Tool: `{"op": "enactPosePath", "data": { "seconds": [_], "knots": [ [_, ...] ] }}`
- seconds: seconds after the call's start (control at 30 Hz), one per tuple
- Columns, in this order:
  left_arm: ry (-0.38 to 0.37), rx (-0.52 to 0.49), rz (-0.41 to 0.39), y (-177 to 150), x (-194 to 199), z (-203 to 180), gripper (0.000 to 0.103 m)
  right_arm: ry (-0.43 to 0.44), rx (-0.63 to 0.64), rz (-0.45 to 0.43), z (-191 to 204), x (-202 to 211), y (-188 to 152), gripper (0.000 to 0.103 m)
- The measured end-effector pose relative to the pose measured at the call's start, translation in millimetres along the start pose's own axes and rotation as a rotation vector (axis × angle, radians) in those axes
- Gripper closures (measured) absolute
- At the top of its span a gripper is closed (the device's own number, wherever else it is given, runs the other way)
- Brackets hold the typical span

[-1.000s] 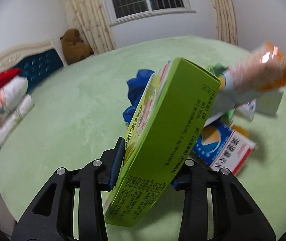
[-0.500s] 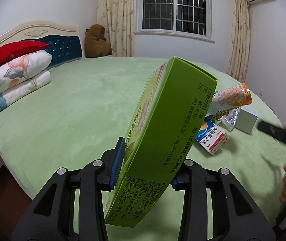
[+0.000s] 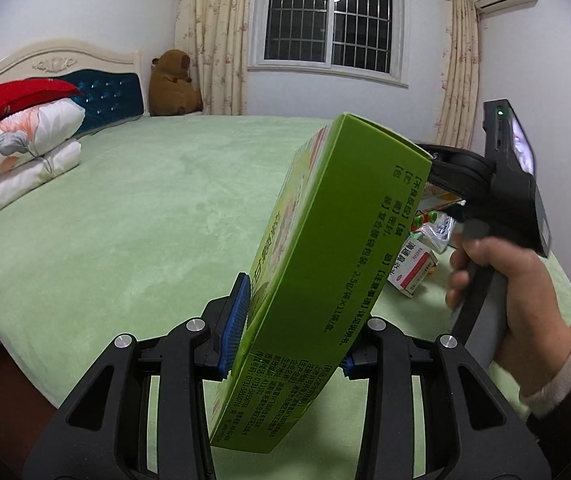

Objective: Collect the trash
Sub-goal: 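Carry the green box to the orange bucket while the right tool carries the orange snack bag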

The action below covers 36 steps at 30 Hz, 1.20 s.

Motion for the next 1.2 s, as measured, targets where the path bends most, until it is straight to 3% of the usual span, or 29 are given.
{"op": "enactPosePath", "data": {
  "seconds": [0.17, 0.37, 0.6, 0.9, 1.2],
  "knots": [
    [-0.025, -0.013, -0.006, -0.1, 2.5, -1.0, 0.066, 0.044, 0.048, -0.039, 5.5, 35.2, 8.0, 0.055],
    [-0.079, -0.027, -0.007, -4.7, 9.3, -8.3, 0.066, 0.142, 0.192, -0.109, 20.4, 120.6, 15.4, 0.055],
    [-0.147, -0.088, 0.056, -29.7, 21.2, -32.2, 0.066, 0.128, 0.278, -0.121, -25.9, 233.9, -6.0, 0.055],
    [-0.269, -0.101, 0.182, -80.3, 61.6, -54.8, 0.066, 0.022, 0.358, 0.09, -109.0, 318.2, -98.7, 0.055],
    [-0.281, -0.163, 0.349, -143.1, 63.9, -69.9, 0.066, -0.029, 0.42, 0.308, -140.0, 303.5, -193.1, 0.055]
  ]
}}
Point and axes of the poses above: each gripper's, at about its wrist camera, not at the fingertips, and x roughly against the way its jaws point, z to its left, y to its top, the point moved 7 cm from there along -x, roughly the way its jaws point
